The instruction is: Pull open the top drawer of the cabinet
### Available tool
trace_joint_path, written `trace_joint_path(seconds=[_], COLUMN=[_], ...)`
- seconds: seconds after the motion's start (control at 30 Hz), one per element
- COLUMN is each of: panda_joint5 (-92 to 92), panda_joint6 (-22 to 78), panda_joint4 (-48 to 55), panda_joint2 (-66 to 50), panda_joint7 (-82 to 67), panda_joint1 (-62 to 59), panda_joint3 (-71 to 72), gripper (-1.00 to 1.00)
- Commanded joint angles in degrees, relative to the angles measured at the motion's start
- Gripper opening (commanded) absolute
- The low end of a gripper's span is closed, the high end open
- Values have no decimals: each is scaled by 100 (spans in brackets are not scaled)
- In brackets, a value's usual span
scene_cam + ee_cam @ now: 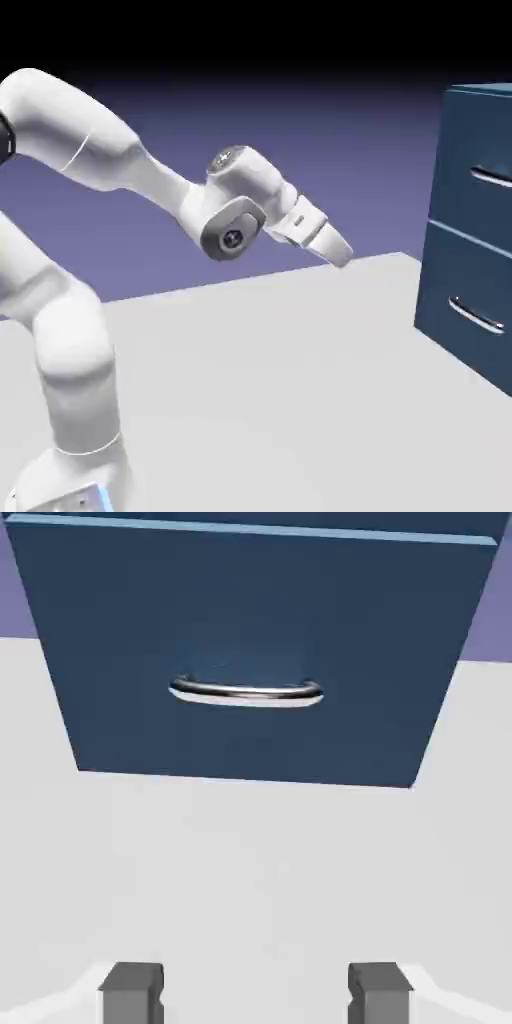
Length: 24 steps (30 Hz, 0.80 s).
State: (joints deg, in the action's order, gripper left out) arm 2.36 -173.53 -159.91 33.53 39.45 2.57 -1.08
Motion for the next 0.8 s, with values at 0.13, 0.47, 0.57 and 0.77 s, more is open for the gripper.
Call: trace_joint_path(seconds=[0.13,0.47,0.57,0.77], panda_joint5=[979,2937,3525,4700], panda_joint6=[197,592,710,947], panda_joint4=[451,1352,1623,2163], panda_joint2=[361,1081,1298,1730], panda_joint7=[-1246,-3738,-4486,-5981], panda_joint1=[781,2342,2811,3747], panda_joint3=[-446,-1339,-1606,-2142], gripper=[0,0,0,0])
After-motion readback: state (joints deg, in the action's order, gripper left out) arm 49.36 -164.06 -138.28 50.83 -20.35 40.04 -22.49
